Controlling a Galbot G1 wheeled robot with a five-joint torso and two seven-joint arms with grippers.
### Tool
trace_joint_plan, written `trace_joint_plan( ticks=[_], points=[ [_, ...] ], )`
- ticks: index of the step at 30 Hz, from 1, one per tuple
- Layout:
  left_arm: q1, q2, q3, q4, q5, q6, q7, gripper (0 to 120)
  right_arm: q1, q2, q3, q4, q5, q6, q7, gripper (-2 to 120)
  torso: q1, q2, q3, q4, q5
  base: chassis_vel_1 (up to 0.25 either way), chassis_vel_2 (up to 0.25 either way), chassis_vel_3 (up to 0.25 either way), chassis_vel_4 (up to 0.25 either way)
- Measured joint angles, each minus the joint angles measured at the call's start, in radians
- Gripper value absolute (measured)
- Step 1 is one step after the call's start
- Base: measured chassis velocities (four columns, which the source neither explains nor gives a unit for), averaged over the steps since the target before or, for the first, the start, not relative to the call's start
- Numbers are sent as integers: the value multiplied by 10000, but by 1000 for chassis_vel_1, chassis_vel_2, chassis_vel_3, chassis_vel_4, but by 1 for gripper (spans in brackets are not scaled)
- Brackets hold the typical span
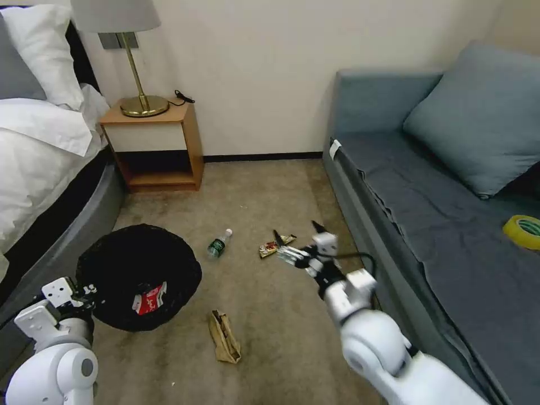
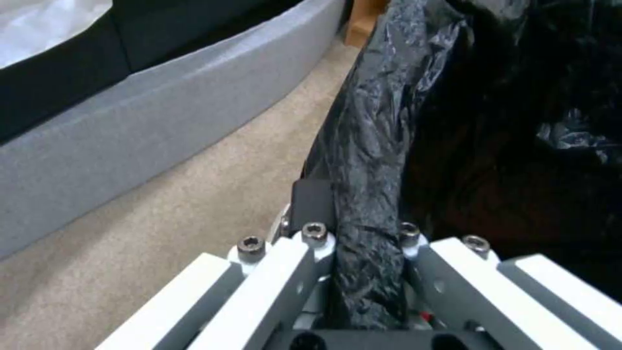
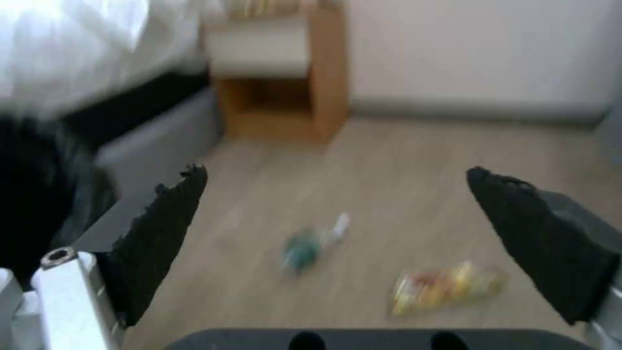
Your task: Pick up the trash bin, then pick up the garbage on the floor and place it into the trash bin.
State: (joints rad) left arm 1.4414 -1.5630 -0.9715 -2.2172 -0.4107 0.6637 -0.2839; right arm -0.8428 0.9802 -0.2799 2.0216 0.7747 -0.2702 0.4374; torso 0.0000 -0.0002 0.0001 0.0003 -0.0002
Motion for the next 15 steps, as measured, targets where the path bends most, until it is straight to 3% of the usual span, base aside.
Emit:
trace_joint_plan(
  ticks=[7,15],
  points=[
    [-53,-86,25,-12,84,-2,-1,3,2492,48,-2594,-1294,1903,-787,608,100,0,1,0,0,0,0,0,0,0],
    [-189,-140,18,148,188,-28,18,3,3848,1133,-5221,-3275,3442,-1944,422,100,0,1,0,-4,0,0,0,0,0]
  ],
)
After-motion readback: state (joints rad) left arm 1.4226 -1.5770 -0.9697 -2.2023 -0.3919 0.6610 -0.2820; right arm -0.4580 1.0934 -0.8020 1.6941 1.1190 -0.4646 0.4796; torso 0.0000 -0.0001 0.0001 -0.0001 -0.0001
